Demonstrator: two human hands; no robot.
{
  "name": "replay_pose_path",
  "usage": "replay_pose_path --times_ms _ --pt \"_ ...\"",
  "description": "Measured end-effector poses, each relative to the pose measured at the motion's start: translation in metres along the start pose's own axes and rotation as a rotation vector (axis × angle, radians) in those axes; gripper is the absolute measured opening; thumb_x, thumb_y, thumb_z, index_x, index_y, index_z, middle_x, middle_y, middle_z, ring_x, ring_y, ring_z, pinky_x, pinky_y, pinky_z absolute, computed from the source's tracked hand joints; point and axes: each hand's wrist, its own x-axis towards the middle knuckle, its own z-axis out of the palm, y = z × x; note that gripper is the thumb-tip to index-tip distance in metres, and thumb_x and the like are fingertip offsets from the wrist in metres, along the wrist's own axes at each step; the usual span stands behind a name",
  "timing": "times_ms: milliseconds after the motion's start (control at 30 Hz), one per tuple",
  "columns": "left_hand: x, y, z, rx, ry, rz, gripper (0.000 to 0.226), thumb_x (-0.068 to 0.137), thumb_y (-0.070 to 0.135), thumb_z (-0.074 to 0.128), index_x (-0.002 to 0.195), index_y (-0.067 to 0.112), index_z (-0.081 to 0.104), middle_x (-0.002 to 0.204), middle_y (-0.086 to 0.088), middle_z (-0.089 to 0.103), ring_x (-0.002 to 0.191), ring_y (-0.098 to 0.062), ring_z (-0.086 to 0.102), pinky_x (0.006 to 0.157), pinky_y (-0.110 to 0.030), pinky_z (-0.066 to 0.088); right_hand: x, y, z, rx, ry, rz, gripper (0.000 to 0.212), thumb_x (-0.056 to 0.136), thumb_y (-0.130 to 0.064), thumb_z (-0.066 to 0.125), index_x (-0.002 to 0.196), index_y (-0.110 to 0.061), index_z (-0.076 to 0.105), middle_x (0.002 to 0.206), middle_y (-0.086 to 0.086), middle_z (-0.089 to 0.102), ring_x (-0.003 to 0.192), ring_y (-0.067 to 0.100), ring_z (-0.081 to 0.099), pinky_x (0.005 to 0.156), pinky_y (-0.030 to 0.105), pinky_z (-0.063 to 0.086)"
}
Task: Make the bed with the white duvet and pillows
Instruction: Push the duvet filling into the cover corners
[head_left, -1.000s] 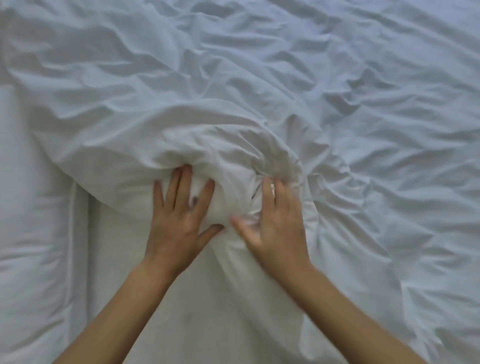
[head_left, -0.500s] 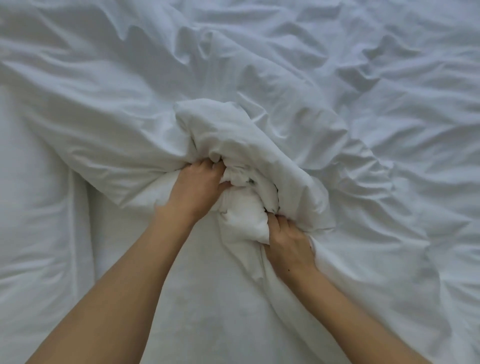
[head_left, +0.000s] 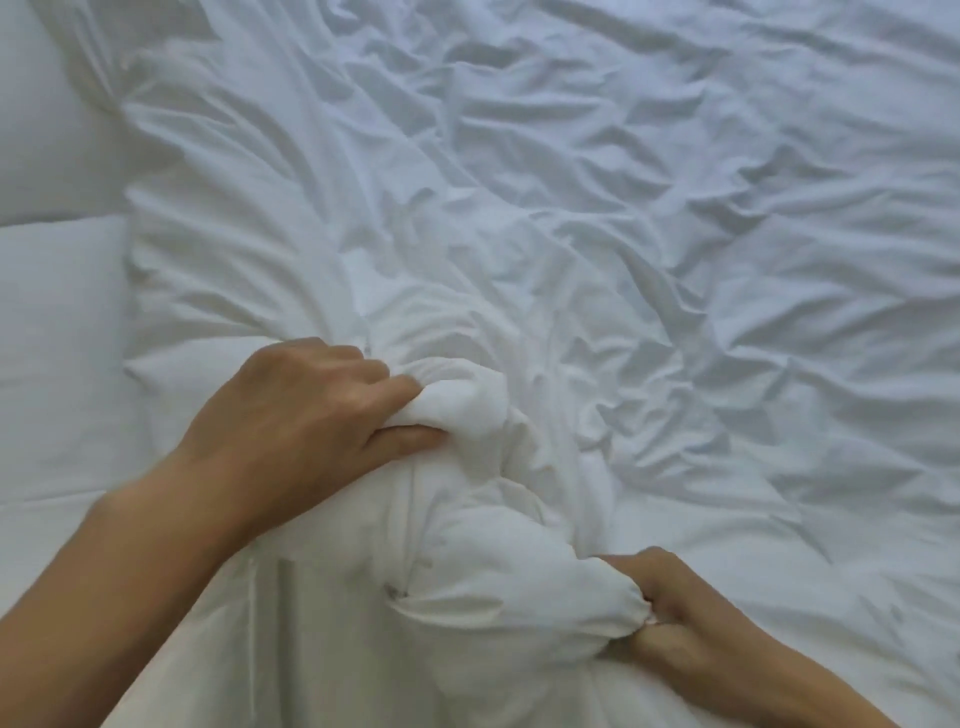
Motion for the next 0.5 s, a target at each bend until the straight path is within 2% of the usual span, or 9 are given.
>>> replay_pose_path --times_ms 67,100,133,167,233,300,367,467,500 --pt "-0.002 0.001 0.006 0.084 0.071 0.005 0.048 0.094 0.047 0.042 0.070 0.012 0.065 0.053 -0.001 0.050 0.049 -0.026 0.049 0.053 -0.030 0.031 0.005 -0.002 -0.008 0.035 -0.023 0.016 0.038 0.084 -0.006 0.070 0.076 -0.044 0.070 0.077 -0.026 0.066 0.077 -0.012 0.056 0.069 0.012 0.043" --pt "-0.005 0.003 0.021 0.101 0.117 -0.018 0.044 0.095 0.044 0.046 0.075 0.012 0.066 0.057 -0.003 0.054 0.055 -0.027 0.052 0.058 -0.034 0.036 0.010 0.007 -0.009 -0.021 0.030 0.041 0.030 0.085 -0.012 0.070 0.084 -0.041 0.071 0.083 -0.024 0.069 0.081 -0.009 0.058 0.071 0.015 0.044" --pt "-0.009 0.006 0.044 0.102 0.160 -0.061 0.038 0.096 0.041 0.049 0.082 0.011 0.068 0.065 -0.005 0.059 0.063 -0.029 0.056 0.068 -0.036 0.040 0.017 0.020 -0.007 -0.128 0.106 0.066 0.017 0.085 -0.025 0.069 0.094 -0.039 0.069 0.092 -0.022 0.069 0.087 -0.006 0.060 0.076 0.019 0.045" --pt "-0.017 0.011 0.072 0.092 0.177 -0.132 0.033 0.096 0.036 0.050 0.092 0.009 0.069 0.078 -0.007 0.063 0.074 -0.032 0.059 0.079 -0.039 0.043 0.024 0.039 -0.005 -0.305 0.198 0.121 0.021 0.083 -0.041 0.065 0.104 -0.041 0.065 0.102 -0.024 0.067 0.097 -0.004 0.059 0.081 0.021 0.044" --pt "-0.045 0.028 0.131 0.044 0.098 -0.343 0.036 0.095 0.030 0.047 0.113 0.004 0.064 0.107 -0.016 0.064 0.100 -0.039 0.059 0.098 -0.046 0.041 0.035 0.085 -0.001 -0.620 0.277 0.186 0.049 0.080 -0.058 0.050 0.128 -0.048 0.052 0.122 -0.020 0.058 0.115 0.004 0.051 0.092 0.023 0.039" --pt "-0.074 0.053 0.173 -0.031 0.013 -0.577 0.044 0.096 0.030 0.039 0.127 0.003 0.057 0.129 -0.023 0.055 0.122 -0.042 0.050 0.105 -0.053 0.036 0.044 0.122 0.005 -0.697 0.287 0.215 0.064 0.081 -0.050 0.044 0.143 -0.037 0.037 0.132 -0.003 0.055 0.121 0.017 0.048 0.101 0.033 0.039" --pt "-0.091 0.072 0.189 -0.108 0.040 -0.766 0.047 0.097 0.030 0.034 0.132 0.004 0.053 0.137 -0.025 0.048 0.129 -0.041 0.043 0.106 -0.055 0.035 0.054 0.134 0.014 -0.683 0.384 0.174 0.061 0.080 -0.033 0.044 0.141 -0.026 0.042 0.130 0.004 0.056 0.120 0.021 0.049 0.101 0.042 0.042" --pt "-0.107 0.082 0.188 -0.102 0.182 -0.899 0.049 0.097 0.034 0.039 0.136 0.006 0.047 0.142 -0.026 0.042 0.133 -0.043 0.037 0.113 -0.051 0.025 0.059 0.115 0.036 -0.707 0.654 -0.148 0.062 0.075 -0.010 0.039 0.136 -0.009 0.043 0.136 0.016 0.049 0.129 0.025 0.043 0.110 0.037 0.034" --pt "-0.116 0.085 0.188 -0.090 0.213 -0.929 0.051 0.096 0.035 0.041 0.138 0.007 0.043 0.145 -0.026 0.038 0.135 -0.043 0.033 0.115 -0.050 0.021 0.058 0.108 0.045 -0.731 0.657 -0.280 0.062 0.073 -0.007 0.040 0.135 -0.007 0.044 0.137 0.020 0.047 0.131 0.029 0.041 0.111 0.037 0.032"
